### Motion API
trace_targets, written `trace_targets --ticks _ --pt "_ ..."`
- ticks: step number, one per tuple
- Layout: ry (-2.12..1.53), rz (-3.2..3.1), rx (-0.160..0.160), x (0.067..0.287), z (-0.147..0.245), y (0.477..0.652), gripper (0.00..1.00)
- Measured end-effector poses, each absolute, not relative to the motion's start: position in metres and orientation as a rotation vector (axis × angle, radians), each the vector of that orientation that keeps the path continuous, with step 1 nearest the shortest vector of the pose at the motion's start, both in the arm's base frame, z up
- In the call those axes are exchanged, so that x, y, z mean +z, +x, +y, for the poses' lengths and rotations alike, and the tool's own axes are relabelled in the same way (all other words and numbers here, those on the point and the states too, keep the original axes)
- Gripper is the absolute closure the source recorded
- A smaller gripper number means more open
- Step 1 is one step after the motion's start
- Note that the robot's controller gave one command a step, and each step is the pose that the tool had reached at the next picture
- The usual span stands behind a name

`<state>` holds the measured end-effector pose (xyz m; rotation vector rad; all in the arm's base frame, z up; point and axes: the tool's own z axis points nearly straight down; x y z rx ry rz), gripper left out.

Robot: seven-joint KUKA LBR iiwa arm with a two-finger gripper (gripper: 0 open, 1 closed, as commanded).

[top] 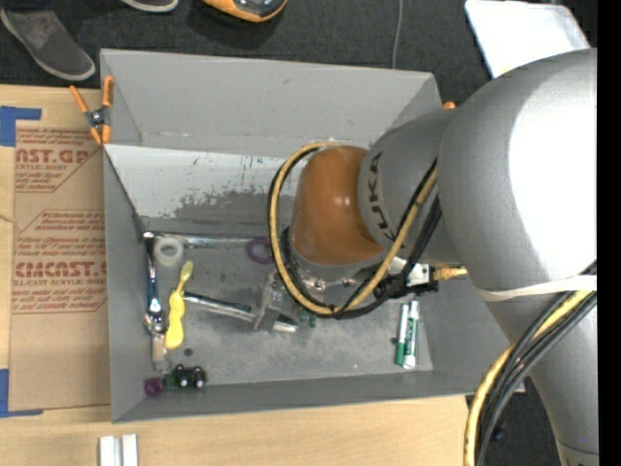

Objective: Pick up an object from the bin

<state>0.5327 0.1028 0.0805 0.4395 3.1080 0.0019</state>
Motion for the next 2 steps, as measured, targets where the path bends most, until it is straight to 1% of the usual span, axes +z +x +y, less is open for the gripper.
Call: trace_targets --ticks 1,2 --pt "0.454 3.104 0.002 0.076 0.053 0.527 1.0" --pt "0.568 3.092 -0.002 0.124 0.066 0.52 1.0"
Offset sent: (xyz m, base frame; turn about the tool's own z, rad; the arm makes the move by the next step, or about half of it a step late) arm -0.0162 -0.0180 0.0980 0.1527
